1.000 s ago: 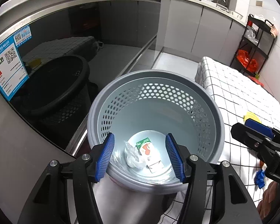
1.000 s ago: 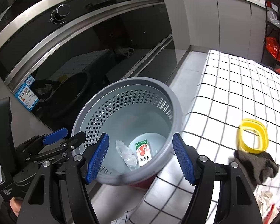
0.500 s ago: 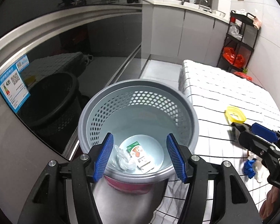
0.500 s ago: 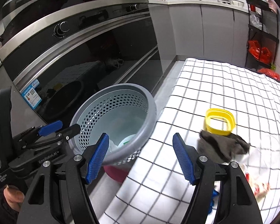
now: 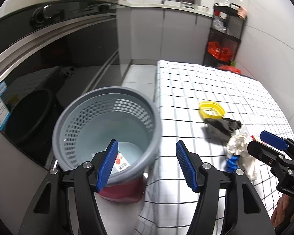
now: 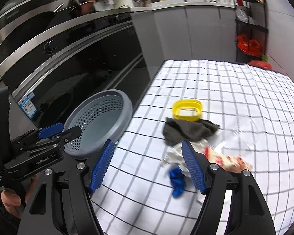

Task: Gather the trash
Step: 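Move both tools back over the remaining trash on the table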

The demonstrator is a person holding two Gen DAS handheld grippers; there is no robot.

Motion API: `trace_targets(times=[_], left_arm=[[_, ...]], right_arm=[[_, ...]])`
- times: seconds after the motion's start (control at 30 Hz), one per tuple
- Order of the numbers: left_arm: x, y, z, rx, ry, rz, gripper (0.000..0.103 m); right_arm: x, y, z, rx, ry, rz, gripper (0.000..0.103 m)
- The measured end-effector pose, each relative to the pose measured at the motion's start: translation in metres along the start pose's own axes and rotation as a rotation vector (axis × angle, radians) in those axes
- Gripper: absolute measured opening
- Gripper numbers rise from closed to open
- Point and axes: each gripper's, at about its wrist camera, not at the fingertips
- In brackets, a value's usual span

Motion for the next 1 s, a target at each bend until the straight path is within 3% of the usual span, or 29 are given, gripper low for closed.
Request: trace_targets(times=[0.6, 0.77, 1.0], left_arm=[[0.007, 0.006, -0.058, -0.109, 0.072, 0.000, 0.067], [0.004, 0.004, -0.066, -0.113, 0.061, -0.012, 0.084], [0.000, 0.013, -0.075, -0.122, 0.054, 0.015, 0.090]], right_arm=[[-0.036, -0.040, -0.074, -0.158, 0.136, -0.020, 0.071], [-0.045, -0.054, -0.088, -0.209, 0.156, -0.067, 0.075], [-0.054, -0.061, -0.108, -0.254, 0.183, -0.083, 0.076]])
Point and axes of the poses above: each gripper's, at about its wrist camera, not at the fingertips, and y roughly the way its jaws point, z to its left, x to its top, and after that the axes turned 13 degrees about y, right-handed
